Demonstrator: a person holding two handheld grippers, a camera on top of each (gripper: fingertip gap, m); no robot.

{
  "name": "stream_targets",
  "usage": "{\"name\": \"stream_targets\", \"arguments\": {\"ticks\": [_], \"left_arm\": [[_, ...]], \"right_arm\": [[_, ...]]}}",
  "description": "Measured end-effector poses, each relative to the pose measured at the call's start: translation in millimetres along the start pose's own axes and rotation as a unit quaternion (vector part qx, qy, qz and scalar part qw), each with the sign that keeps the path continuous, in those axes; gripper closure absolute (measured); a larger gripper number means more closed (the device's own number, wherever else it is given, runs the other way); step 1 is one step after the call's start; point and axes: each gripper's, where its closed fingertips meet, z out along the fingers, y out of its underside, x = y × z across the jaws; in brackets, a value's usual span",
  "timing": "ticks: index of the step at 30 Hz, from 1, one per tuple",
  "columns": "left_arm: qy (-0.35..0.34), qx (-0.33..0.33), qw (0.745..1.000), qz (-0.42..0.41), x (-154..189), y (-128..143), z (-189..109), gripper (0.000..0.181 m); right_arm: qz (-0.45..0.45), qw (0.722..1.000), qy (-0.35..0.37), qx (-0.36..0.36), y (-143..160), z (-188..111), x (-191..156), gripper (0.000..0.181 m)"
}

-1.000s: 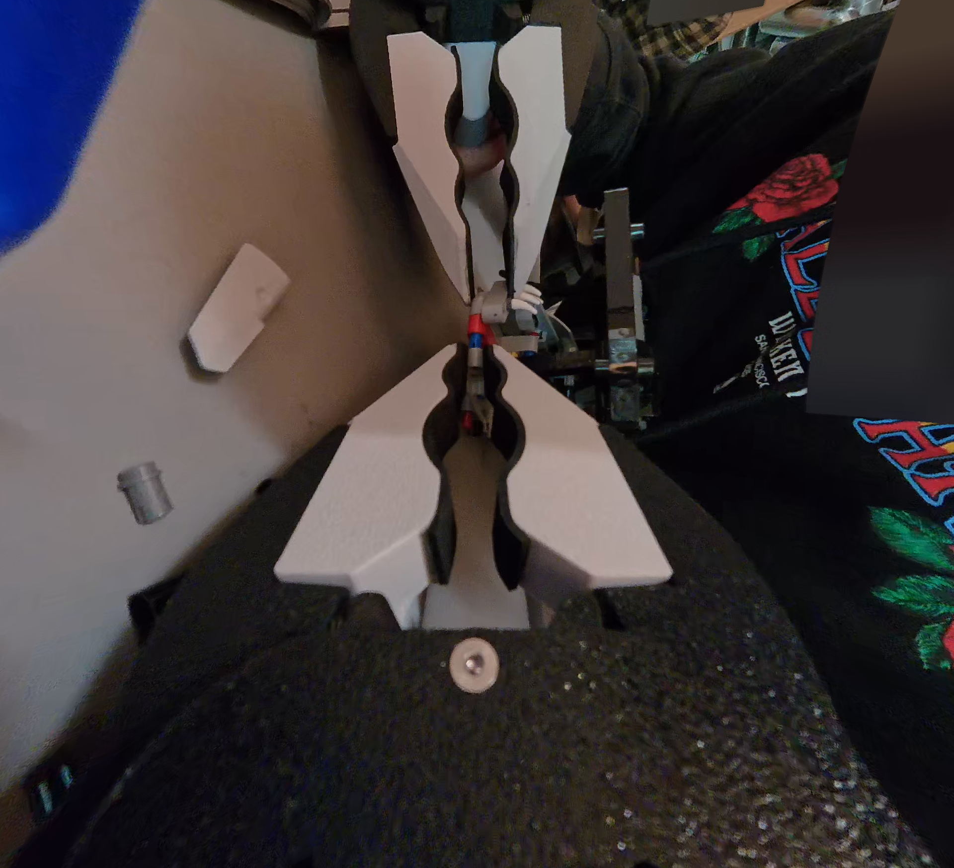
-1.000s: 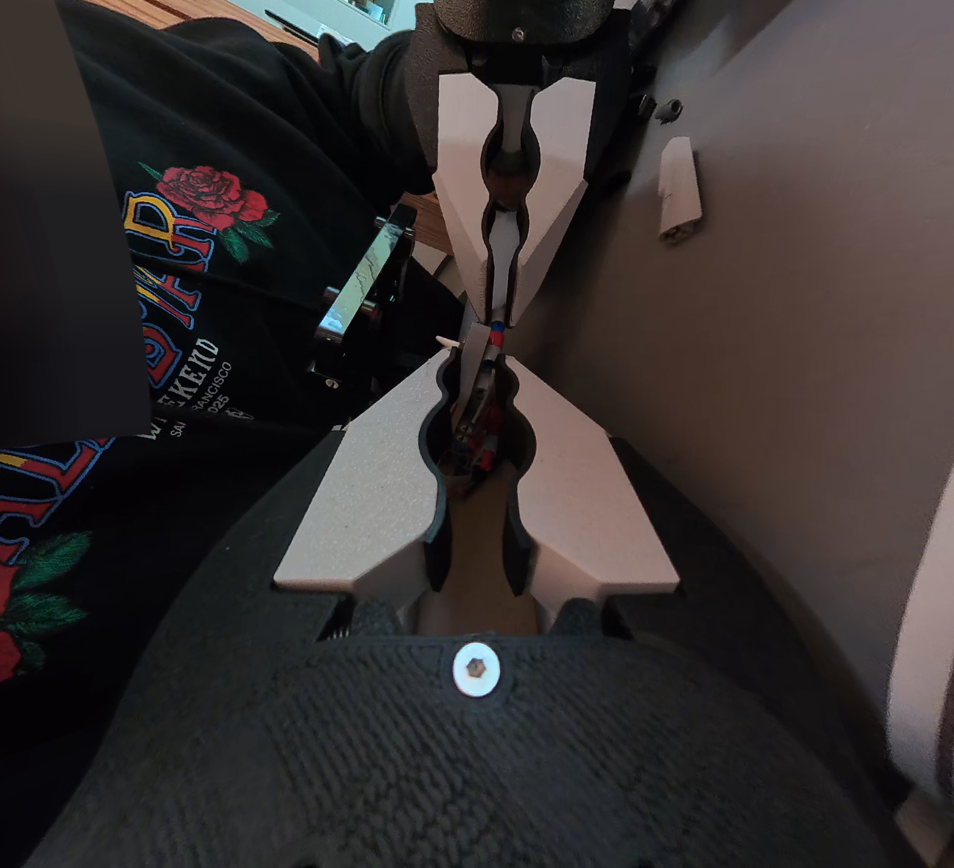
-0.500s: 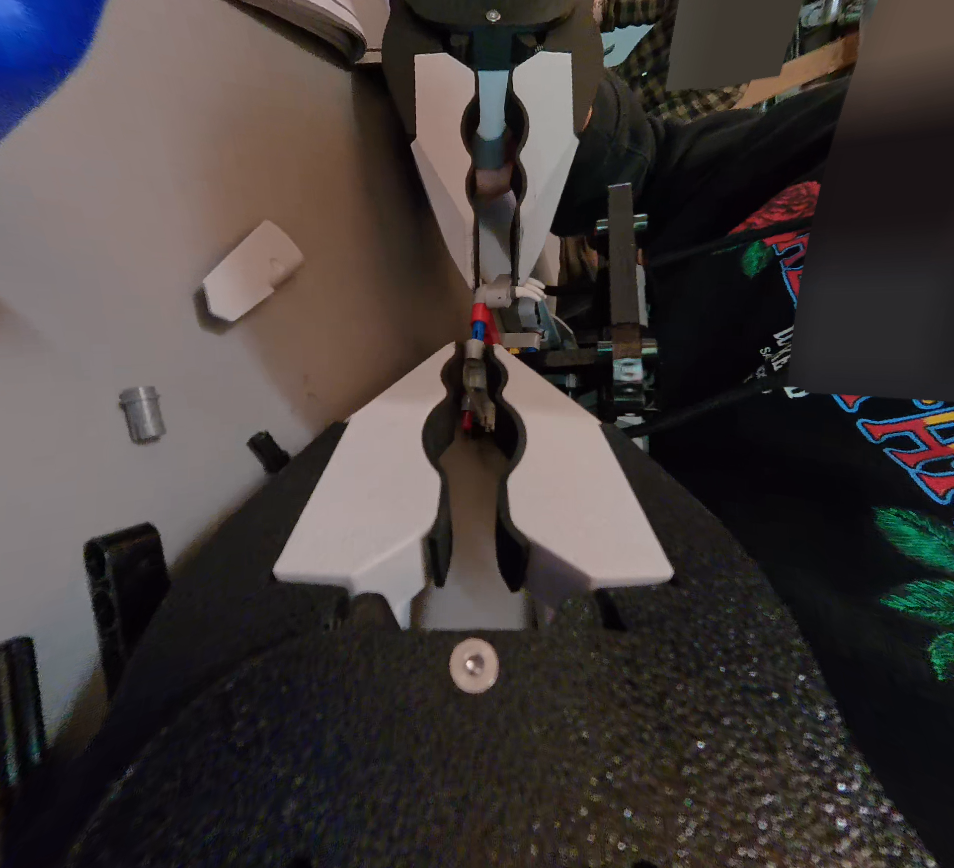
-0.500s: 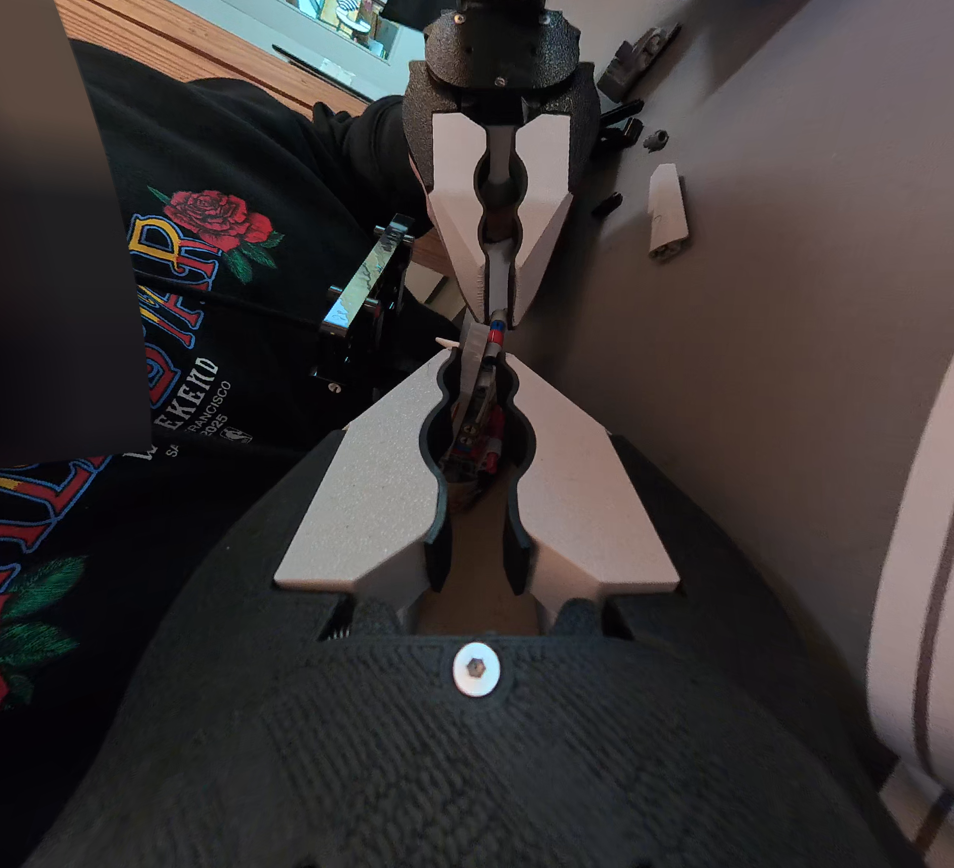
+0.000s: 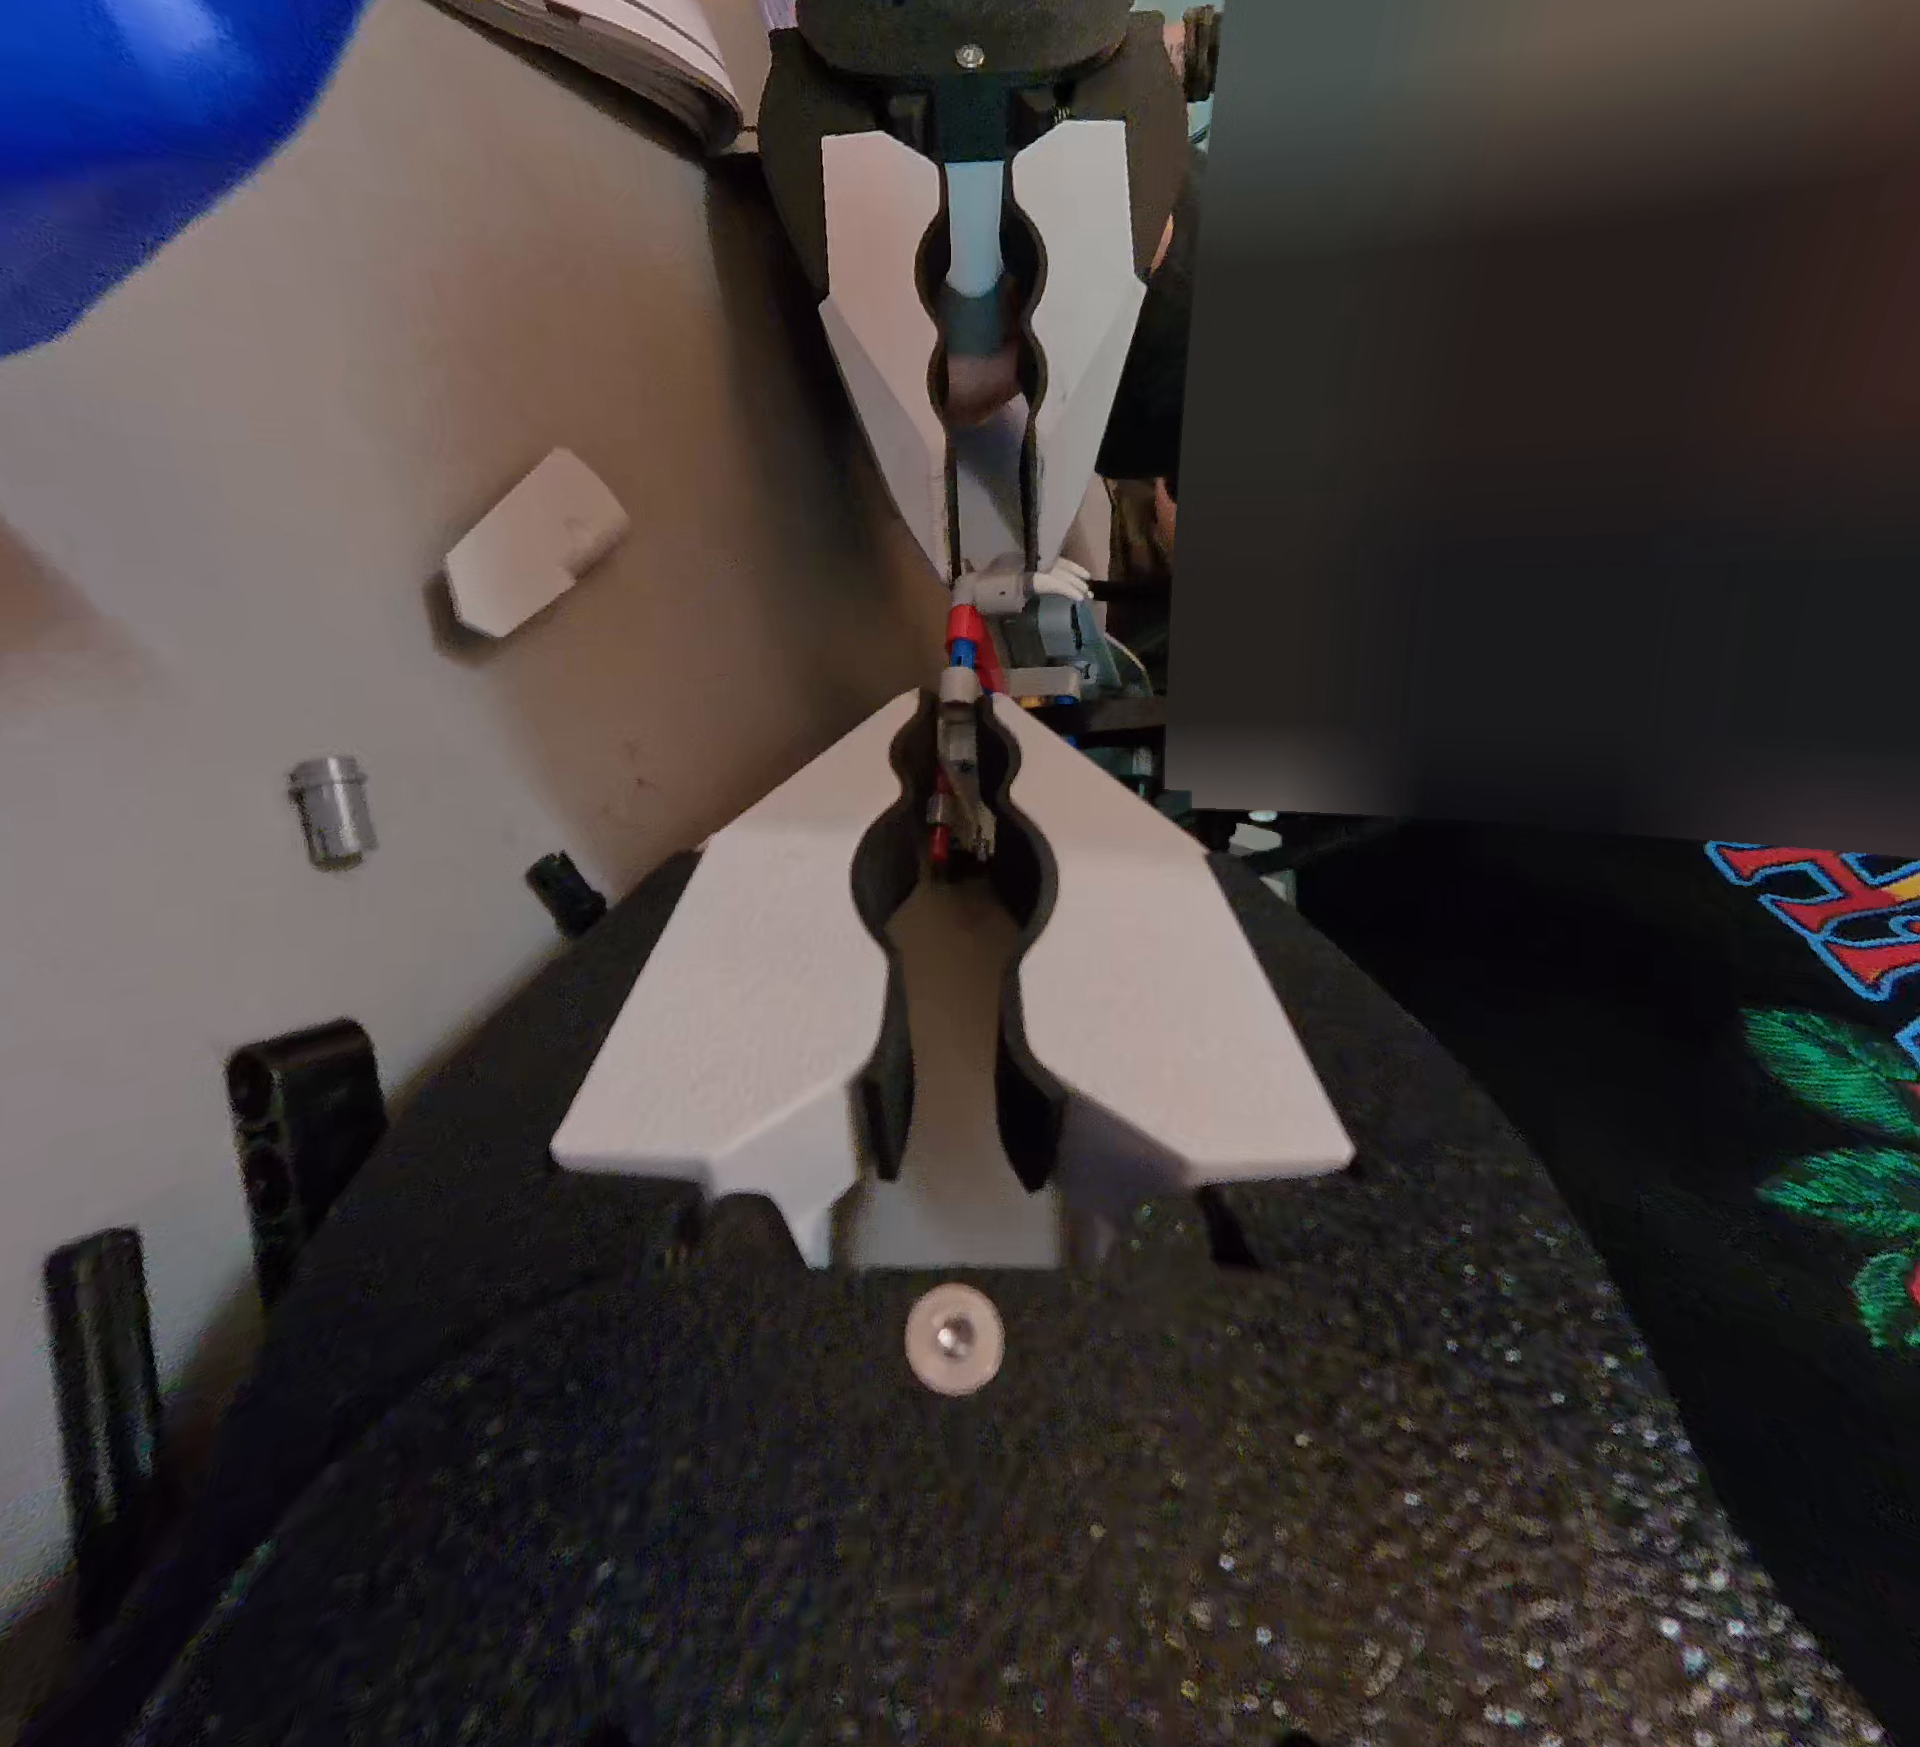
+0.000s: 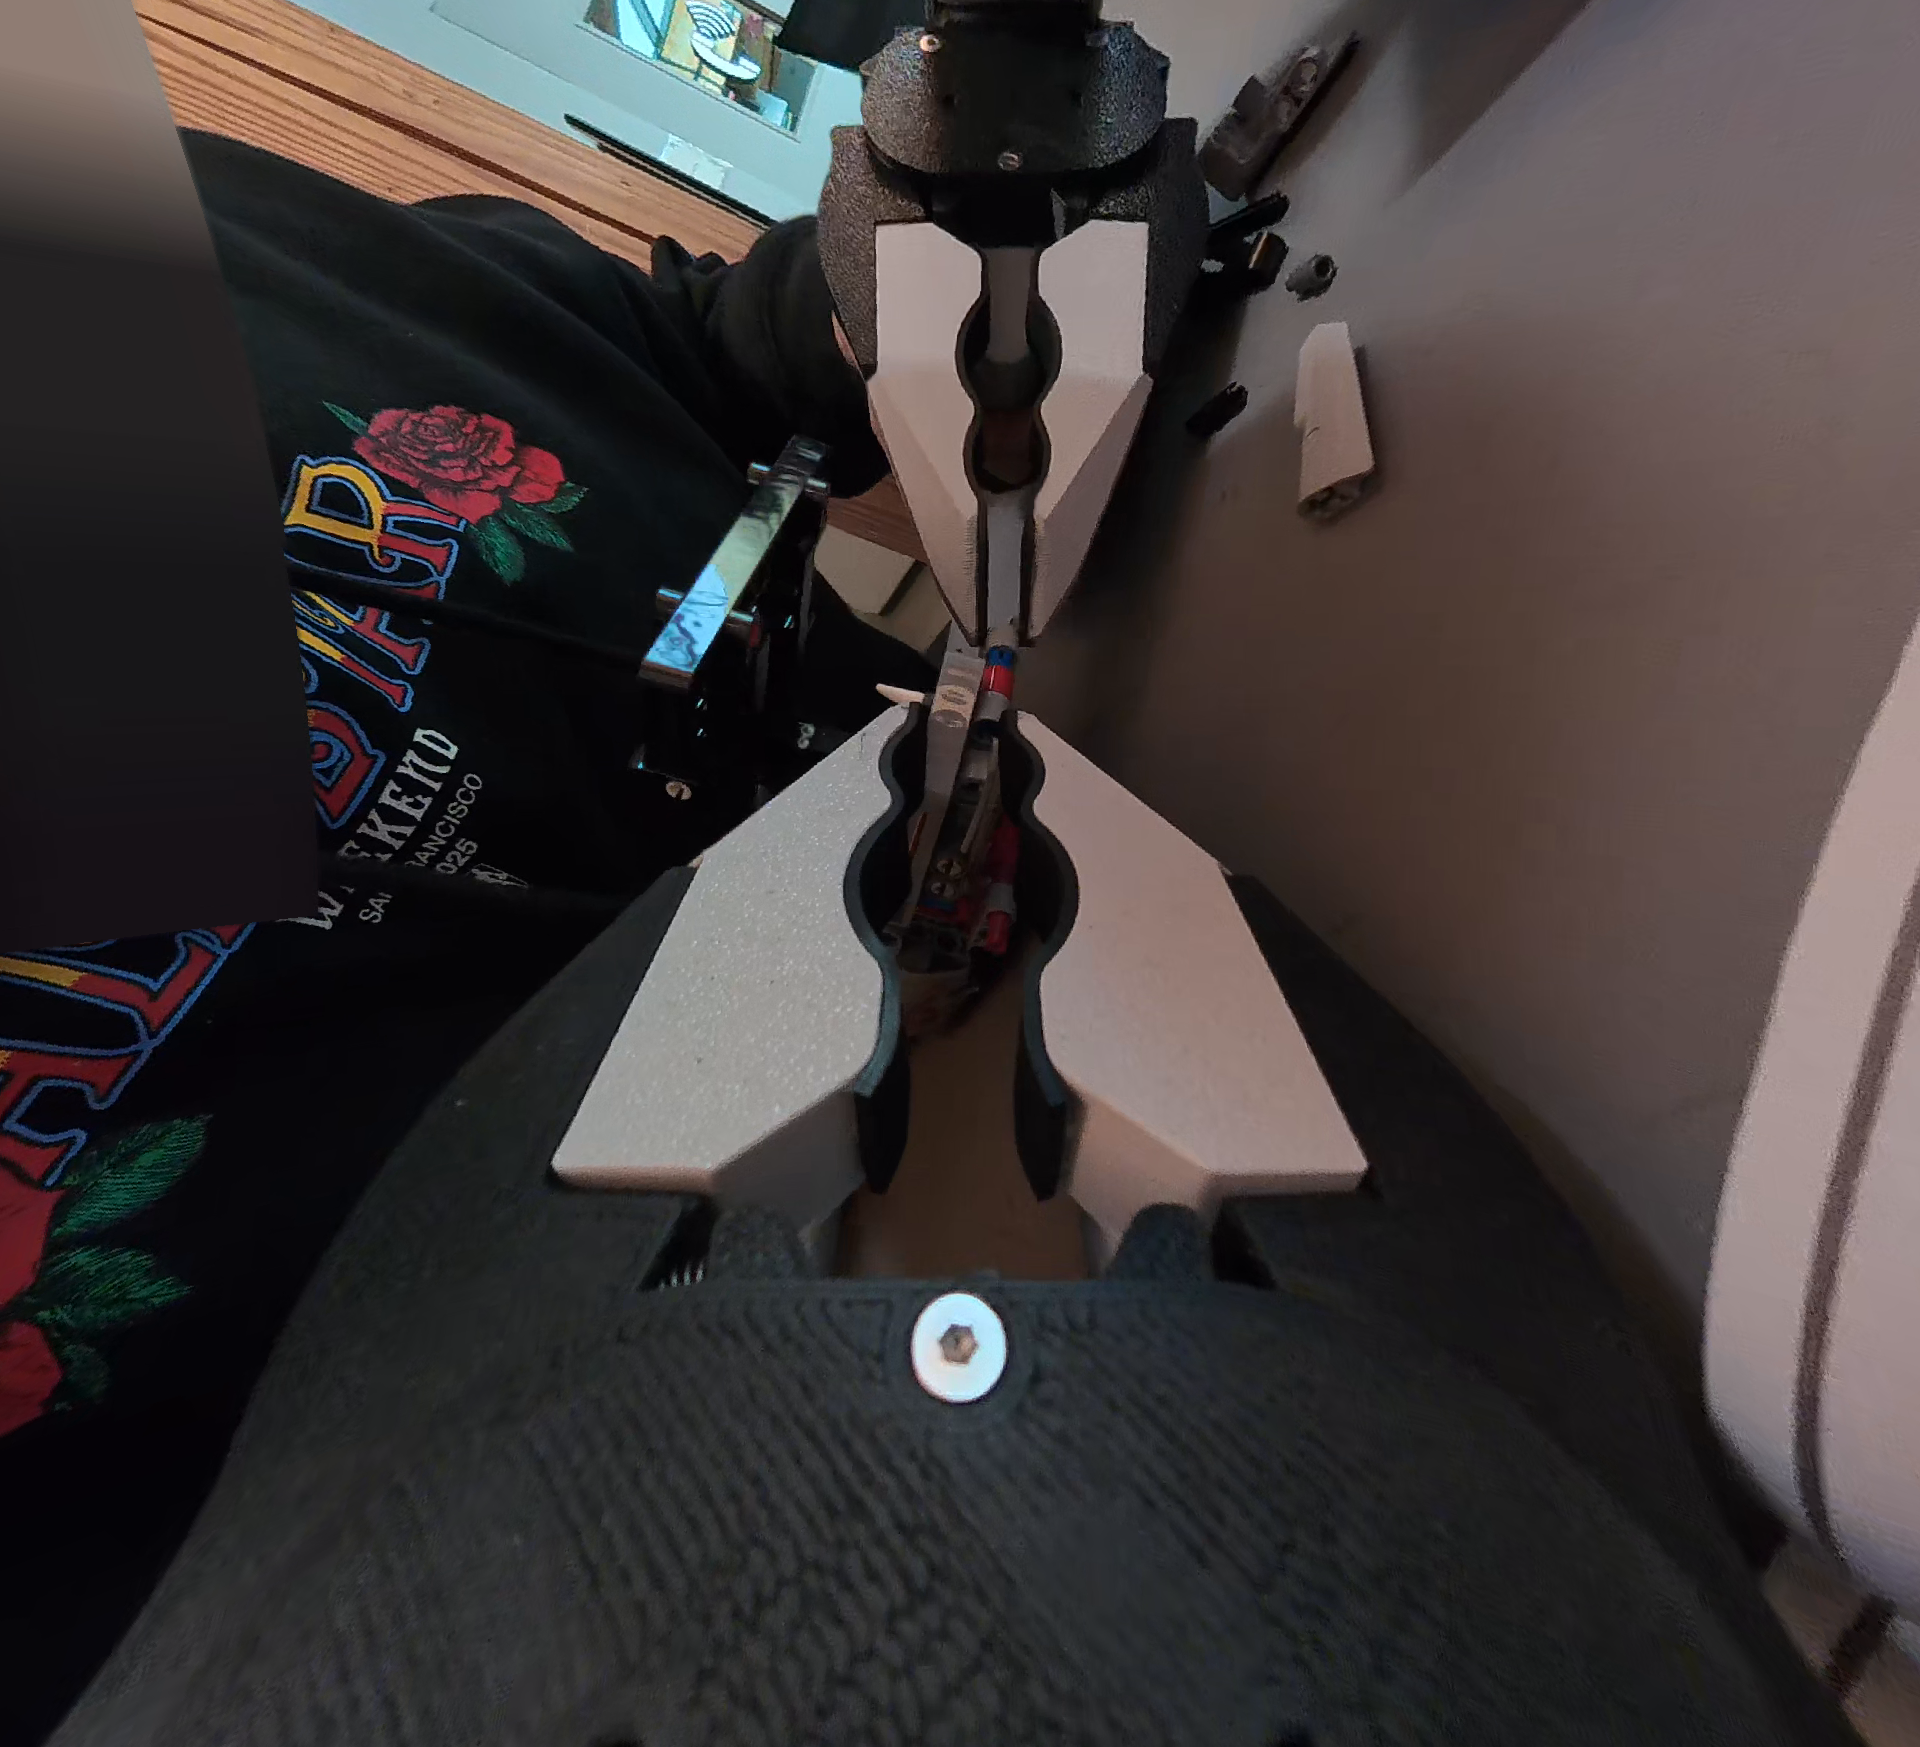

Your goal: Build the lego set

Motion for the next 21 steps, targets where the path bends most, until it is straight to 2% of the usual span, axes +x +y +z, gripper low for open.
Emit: {"name": "stream_targets", "arguments": {"ticks": [10,19,21], "left_arm": [[-0.007,-0.026,1.0,0.01,-1.3,2.4,5.2,0.177],[0.021,-0.069,0.997,-0.002,1.3,3.6,10.5,0.178],[0.023,-0.068,0.997,-0.006,1.3,2.1,12.3,0.178]], "right_arm": [[-0.012,0.999,0.007,-0.029,6.4,0.0,1.6,0.169],[-0.018,0.999,-0.003,-0.044,9.5,-1.2,-0.6,0.17],[-0.028,0.999,-0.009,-0.043,8.9,0.3,-3.7,0.175]]}}
